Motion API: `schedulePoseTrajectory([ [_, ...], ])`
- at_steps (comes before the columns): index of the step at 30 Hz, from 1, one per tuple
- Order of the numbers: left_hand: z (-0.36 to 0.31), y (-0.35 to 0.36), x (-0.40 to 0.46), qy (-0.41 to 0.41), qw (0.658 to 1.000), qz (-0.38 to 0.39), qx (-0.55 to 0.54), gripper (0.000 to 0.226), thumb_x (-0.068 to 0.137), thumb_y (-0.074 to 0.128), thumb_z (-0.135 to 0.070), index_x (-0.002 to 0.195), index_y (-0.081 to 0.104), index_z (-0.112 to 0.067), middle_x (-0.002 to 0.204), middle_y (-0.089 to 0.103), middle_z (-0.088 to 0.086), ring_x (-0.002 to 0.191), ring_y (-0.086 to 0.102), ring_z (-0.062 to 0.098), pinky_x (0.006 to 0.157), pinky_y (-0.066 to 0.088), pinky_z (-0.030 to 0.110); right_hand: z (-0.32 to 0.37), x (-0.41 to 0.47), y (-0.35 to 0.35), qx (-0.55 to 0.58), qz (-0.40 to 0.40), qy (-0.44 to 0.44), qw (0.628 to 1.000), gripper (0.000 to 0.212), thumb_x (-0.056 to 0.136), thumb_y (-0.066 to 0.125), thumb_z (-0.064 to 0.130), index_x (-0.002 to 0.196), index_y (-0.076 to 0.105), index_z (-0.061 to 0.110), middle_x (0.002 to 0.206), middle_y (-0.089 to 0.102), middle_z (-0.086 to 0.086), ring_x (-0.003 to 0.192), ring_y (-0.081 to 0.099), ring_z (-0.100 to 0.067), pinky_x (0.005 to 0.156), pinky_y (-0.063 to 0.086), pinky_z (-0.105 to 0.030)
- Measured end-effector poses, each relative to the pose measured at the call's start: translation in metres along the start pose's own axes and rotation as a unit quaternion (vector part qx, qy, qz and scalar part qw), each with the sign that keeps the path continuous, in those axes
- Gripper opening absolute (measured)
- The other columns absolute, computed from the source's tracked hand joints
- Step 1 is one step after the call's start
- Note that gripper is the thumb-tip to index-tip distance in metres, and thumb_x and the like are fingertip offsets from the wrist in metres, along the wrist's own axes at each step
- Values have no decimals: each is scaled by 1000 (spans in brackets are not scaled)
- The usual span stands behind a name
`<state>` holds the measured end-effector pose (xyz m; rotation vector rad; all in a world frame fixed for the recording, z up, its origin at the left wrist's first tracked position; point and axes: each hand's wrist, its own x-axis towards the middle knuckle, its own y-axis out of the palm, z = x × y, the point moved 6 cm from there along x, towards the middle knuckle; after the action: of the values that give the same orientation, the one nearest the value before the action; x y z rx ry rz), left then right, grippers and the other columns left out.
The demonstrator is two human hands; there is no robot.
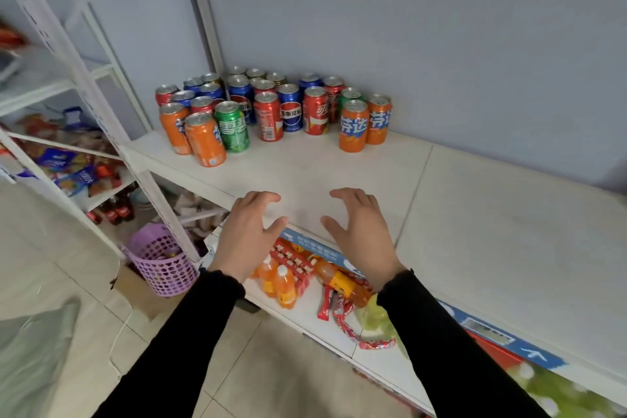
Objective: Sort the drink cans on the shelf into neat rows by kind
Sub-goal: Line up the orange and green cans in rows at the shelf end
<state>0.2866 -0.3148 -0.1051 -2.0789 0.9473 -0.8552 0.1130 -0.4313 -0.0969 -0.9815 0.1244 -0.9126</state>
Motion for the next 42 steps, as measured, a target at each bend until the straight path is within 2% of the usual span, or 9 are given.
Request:
schedulePoseTrajectory([
  [3,31,-13,17,-21,1000,-9,-5,37,94,66,-31,129,58,-23,129,57,-3,123,49,19,101,46,41,18,32,24,14,9,-7,1000,46,95,63,34,138,52,23,136,54,4,125,44,-16,100,40,-26],
  [9,91,-42,61,-66,998,-21,-1,38,93,67,-32,129,58,-22,128,57,-2,113,55,23,98,47,44,47,102,76,38,30,-23,999,46,95,64,34,138,51,24,136,55,3,124,46,-15,95,39,-23],
  [16,151,-86,100,-110,990,-84,0,32,93,69,-29,123,58,-25,114,52,-12,94,61,23,89,52,44,89,158,136,137,66,-44,987,49,94,66,27,139,49,20,133,57,2,121,53,-12,99,44,-25],
  [19,176,-101,115,-120,987,-103,-3,36,93,69,-28,125,54,-24,117,52,-8,105,58,21,88,48,39,105,171,159,181,83,-28,980,51,93,67,23,139,46,18,134,58,2,121,54,-9,99,41,-20],
  [25,218,-123,153,-142,976,-131,-101,61,91,72,-35,141,41,-23,137,50,-2,119,53,15,95,49,38,122,183,204,226,42,41,972,52,89,70,32,134,45,23,124,61,5,110,58,-11,93,49,-28],
  [29,230,-126,183,-112,973,-106,-174,61,87,76,-35,134,39,-33,133,49,-6,118,53,14,101,48,40,129,186,220,222,-14,106,969,61,81,73,41,132,41,31,122,60,6,112,57,-18,93,54,-42],
  [35,238,-118,210,-45,977,-26,-209,75,79,81,-42,142,41,-33,133,56,-11,122,55,8,104,47,38,146,188,229,162,-71,134,975,70,77,83,39,135,47,24,125,50,3,117,45,-15,97,42,-28],
  [39,242,-115,213,-38,967,-9,-251,73,80,81,-38,141,40,-40,134,59,-14,122,57,5,107,46,39,155,185,240,174,-89,172,966,71,71,84,46,124,41,28,120,56,4,109,56,-16,92,53,-37],
  [42,248,-114,215,-33,964,3,-262,72,81,80,-35,140,39,-44,131,62,-13,120,60,8,108,47,45,156,185,243,193,-66,177,963,78,68,85,46,128,36,33,123,58,1,109,59,-17,93,54,-41],
])
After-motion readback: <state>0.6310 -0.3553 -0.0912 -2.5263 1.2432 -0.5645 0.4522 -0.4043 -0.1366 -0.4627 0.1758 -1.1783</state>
